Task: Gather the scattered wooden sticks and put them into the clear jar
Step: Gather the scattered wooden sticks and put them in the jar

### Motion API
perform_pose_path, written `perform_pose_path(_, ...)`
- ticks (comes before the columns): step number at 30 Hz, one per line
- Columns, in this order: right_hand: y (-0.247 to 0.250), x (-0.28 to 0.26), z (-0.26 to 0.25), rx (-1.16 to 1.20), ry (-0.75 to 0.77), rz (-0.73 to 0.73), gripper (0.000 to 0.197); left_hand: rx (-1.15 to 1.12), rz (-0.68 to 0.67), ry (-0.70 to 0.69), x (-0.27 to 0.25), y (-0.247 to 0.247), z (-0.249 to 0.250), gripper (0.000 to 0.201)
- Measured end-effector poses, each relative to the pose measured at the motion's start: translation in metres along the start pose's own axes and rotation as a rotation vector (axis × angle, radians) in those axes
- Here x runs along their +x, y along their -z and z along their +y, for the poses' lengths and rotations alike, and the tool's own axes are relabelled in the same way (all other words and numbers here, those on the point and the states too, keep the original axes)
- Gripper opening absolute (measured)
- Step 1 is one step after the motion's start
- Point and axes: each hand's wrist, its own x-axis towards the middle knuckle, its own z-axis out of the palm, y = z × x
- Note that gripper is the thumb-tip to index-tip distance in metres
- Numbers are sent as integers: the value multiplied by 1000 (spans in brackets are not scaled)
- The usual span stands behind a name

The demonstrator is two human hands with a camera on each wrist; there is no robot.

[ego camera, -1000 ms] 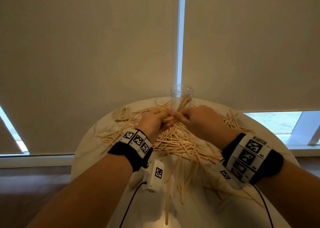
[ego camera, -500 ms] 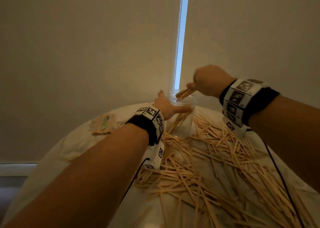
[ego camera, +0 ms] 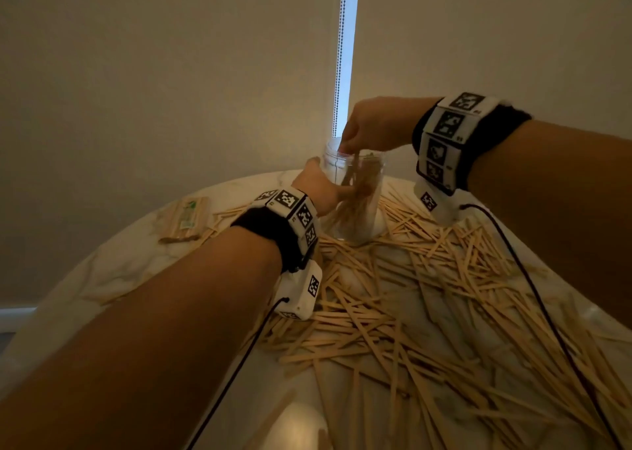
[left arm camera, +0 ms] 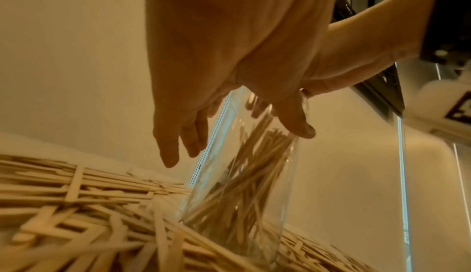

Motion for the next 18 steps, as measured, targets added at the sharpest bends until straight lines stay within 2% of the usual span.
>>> perform_pose_path(3,11,-27,5,123,-34,134,23,173,-42,39,-20,9,2,108)
perform_pose_path(5,14,-52,6,176,-54,206,22,282,-85,58,-34,18,-1,96)
perform_pose_path(7,11,-83,7,242,-86,201,23,378,-132,58,-46,26,-6,79)
perform_pose_path(9,1,-116,9,275,-127,90,28,503,-182,83,-61,36,-16,71)
perform_pose_path(12,-30,-163,4,215,-182,-149,39,686,-195,154,-83,54,-36,71)
perform_pose_path(15,-62,-195,-17,119,-186,-366,73,836,-215,258,-110,71,-52,75)
perform_pose_path(17,-77,-204,-35,128,-173,-475,98,813,-221,321,-125,75,-64,87)
perform_pose_path(18,-83,-205,-45,118,-153,-506,102,787,-220,339,-131,74,-69,97)
